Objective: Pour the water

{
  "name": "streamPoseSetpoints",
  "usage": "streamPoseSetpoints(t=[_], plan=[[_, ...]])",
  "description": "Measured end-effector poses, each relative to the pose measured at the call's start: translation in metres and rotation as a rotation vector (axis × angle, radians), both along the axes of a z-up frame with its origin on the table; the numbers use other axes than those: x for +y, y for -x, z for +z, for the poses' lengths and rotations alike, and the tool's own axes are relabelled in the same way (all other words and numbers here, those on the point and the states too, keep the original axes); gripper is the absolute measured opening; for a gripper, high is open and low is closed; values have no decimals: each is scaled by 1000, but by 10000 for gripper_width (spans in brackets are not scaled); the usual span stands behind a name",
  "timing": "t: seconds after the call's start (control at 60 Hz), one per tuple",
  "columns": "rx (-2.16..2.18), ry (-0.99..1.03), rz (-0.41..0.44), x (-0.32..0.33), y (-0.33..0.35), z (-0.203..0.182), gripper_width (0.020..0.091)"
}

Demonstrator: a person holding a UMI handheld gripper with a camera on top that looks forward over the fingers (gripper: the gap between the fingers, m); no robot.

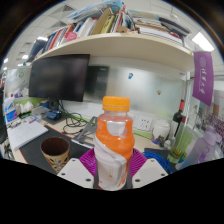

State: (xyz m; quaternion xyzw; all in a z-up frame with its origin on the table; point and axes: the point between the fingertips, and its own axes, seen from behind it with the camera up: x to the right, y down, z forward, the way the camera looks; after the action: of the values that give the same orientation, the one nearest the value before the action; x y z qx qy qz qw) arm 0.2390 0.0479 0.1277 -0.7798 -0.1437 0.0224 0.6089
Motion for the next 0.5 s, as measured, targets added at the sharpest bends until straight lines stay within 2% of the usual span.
streamPoseSetpoints(t=[0.267, 0.433, 0.5], plan=[[56, 23, -24, 13, 1, -54, 385], [102, -54, -57, 11, -7, -49, 401], [99, -56, -65, 11, -7, -48, 456]])
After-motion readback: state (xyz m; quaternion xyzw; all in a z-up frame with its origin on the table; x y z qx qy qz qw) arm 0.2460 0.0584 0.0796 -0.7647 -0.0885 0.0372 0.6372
